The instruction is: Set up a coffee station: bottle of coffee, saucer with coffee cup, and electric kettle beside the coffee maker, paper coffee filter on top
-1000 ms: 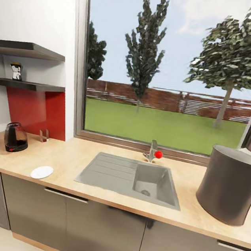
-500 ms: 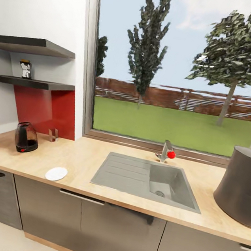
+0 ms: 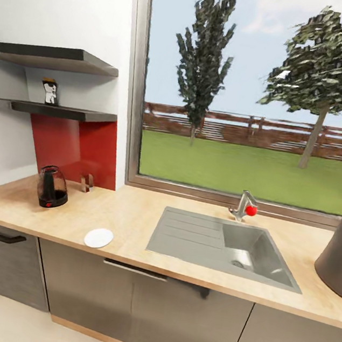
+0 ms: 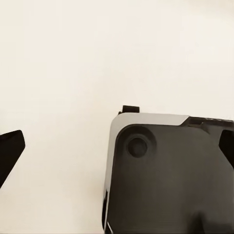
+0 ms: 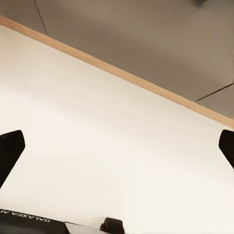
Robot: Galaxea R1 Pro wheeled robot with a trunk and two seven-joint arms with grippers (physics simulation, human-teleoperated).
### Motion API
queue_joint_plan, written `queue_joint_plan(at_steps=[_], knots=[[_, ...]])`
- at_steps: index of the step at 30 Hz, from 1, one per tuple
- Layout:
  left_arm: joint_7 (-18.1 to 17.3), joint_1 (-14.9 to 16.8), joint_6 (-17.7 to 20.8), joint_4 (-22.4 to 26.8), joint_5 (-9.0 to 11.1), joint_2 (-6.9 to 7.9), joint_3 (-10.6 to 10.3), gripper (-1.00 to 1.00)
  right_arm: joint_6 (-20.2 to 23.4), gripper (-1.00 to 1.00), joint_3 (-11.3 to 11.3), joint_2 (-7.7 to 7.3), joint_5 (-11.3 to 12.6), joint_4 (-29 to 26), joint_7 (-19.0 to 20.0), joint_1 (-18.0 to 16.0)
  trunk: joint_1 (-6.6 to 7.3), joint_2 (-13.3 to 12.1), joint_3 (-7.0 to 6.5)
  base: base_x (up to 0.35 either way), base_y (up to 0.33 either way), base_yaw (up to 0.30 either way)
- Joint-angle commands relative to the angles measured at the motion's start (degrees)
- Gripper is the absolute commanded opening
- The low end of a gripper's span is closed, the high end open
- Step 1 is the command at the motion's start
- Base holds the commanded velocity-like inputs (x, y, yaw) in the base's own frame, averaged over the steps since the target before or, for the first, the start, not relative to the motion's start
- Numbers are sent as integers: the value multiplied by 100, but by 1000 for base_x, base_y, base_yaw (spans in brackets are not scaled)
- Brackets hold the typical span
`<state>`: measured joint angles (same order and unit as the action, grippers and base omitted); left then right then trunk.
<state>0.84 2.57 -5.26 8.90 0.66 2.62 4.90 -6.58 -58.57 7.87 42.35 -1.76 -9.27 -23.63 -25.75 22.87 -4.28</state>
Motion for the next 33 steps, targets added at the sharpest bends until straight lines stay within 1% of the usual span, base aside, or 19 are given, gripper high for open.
queue_joint_plan(at_steps=[1, 7, 13, 17, 22, 26, 28, 29, 30, 31, 33], knots=[[-5, 4, -19, -7, 7, 3, 29, 100, -19, 100, -49, -2, 45, 6, -19, -1, -3, 5, 6, 82, 338, 0], [-5, 2, -19, -4, 8, 20, 29, 100, -34, 100, -41, -47, 26, 14, -27, -1, -3, 5, 13, 88, 338, 0], [-12, 1, -21, -3, 9, 40, 37, 100, -36, 100, -43, -178, 16, 20, -31, -1, -3, 5, 14, 91, 338, 0], [-15, 4, -26, -4, 11, 37, 38, 100, -41, 100, -57, -158, 4, 16, -31, 2, -3, 5, 14, 91, 338, 0], [-17, 4, -28, -3, 11, 37, 38, 100, -43, 100, -53, -150, 3, 15, -39, 168, -3, 5, 14, 91, 338, 0], [-14, 3, -27, -3, 10, 42, 37, 100, -46, 100, -46, -132, -62, 11, -47, 204, -3, 5, 14, 91, 338, 0], [-14, 5, -24, -3, 11, 47, 38, 100, -48, 100, -23, -114, -269, 10, -48, 207, -3, 5, 14, 91, 338, 0], [-14, 2, -27, -3, 10, 52, 38, 100, -50, 100, 247, -106, -678, 9, -47, 209, -3, 5, 14, 91, 338, 0], [-14, 1, -27, -3, 9, 53, 38, 100, -50, 100, 463, -104, -896, 9, -46, 209, -3, 5, 14, 91, 338, 0], [-13, 0, -28, -3, 11, 53, 38, 100, -51, 100, 728, -103, -1162, 9, -45, 209, -3, 5, 14, 91, 338, 0], [-13, 1, -25, -3, 8, 54, 38, 100, -53, 100, 1361, -102, -1777, 13, -46, 209, -3, 5, 14, 91, 338, 0]])
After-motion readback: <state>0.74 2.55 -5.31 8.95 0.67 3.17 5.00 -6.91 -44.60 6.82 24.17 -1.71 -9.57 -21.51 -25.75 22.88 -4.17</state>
